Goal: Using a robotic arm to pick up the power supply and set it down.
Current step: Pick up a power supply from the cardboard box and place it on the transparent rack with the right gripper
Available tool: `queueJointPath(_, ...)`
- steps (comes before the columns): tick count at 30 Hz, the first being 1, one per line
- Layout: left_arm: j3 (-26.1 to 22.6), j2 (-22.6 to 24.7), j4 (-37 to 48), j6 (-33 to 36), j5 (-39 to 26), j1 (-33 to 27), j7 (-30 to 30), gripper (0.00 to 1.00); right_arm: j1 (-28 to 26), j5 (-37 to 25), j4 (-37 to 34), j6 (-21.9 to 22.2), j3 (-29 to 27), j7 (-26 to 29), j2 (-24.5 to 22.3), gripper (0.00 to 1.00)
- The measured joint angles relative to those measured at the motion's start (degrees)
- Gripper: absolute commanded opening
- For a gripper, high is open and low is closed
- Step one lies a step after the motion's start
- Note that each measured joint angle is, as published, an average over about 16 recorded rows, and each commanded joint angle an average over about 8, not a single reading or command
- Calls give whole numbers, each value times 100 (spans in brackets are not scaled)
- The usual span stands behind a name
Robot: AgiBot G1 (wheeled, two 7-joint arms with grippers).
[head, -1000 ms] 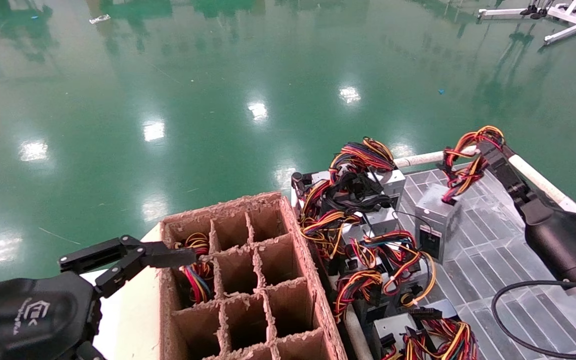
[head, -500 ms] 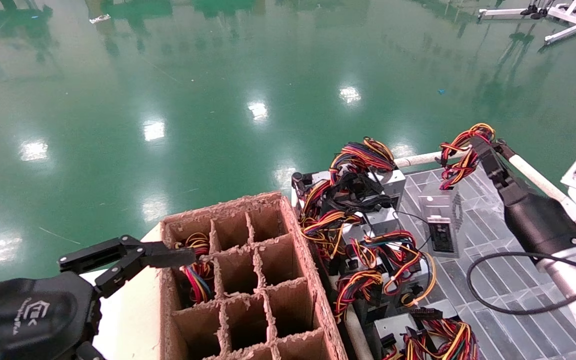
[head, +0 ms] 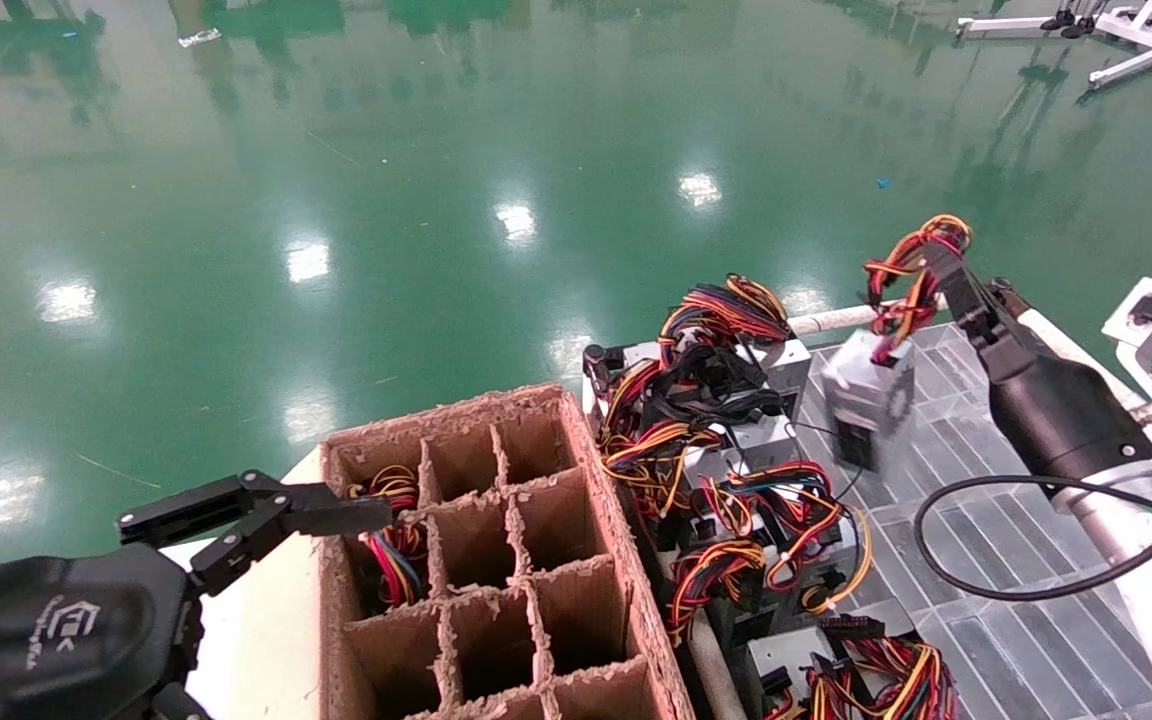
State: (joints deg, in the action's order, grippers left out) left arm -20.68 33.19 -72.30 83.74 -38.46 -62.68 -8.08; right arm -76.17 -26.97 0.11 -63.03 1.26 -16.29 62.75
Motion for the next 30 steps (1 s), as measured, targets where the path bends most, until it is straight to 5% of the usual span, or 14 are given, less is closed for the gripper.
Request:
queueJointPath(16,-1,0,0,0,1,0,0,100,81,-208,6,-62,145,-67,-94,0)
queueJointPath(30,-2,-1,0,-1,1,0,1,100,534,-320,66,-1034,225,99,-583,0)
